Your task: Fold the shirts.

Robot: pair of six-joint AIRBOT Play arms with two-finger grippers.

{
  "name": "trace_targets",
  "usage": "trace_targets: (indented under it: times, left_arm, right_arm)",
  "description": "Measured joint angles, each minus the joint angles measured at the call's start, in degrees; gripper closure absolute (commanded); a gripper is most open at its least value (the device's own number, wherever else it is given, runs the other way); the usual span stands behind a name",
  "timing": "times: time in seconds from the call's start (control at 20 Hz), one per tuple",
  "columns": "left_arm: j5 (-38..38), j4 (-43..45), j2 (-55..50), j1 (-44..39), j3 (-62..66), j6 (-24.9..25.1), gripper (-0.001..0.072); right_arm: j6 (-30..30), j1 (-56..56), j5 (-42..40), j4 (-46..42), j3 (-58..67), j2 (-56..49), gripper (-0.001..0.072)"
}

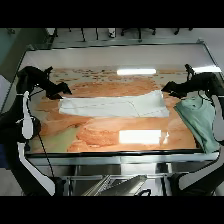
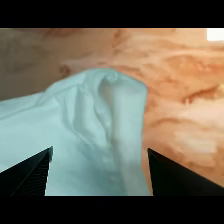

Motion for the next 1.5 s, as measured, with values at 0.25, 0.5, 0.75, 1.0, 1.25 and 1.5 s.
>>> trace_targets:
  times: [0.25,0.5,0.75,1.0,1.25,1.5]
  left_arm:
    - [0.9,0.0,6.5,0.9,-1.3,-1.8,0.0019]
    - [0.4,0.0,12.5,0.5,-3.4,-2.3,0.0537]
    - [-1.2,0.0,14.5,-2.3,-3.6,-2.5,0.0689]
    - [-7.3,0.0,14.1,-9.7,-3.7,-2.5,0.0690]
    - [-15.8,0.0,6.8,-23.2,-3.7,-2.5,0.0691]
    - [-27.3,-0.1,-3.4,-36.6,-2.3,-2.6,0.0692]
  right_arm:
    - [-1.7,-2.6,-6.6,3.6,0.7,-5.0,0.0027]
    - [-4.2,-2.1,-8.7,10.5,1.0,-9.8,0.0232]
    - [-4.8,-0.7,-9.0,11.1,1.6,-12.4,0.0691]
    - [-4.4,-0.4,-8.9,9.7,4.9,-11.1,0.0692]
    - [-2.5,0.3,-12.5,10.8,9.0,-4.3,0.0692]
    - [0.2,3.4,-17.0,11.0,12.5,4.5,0.0691]
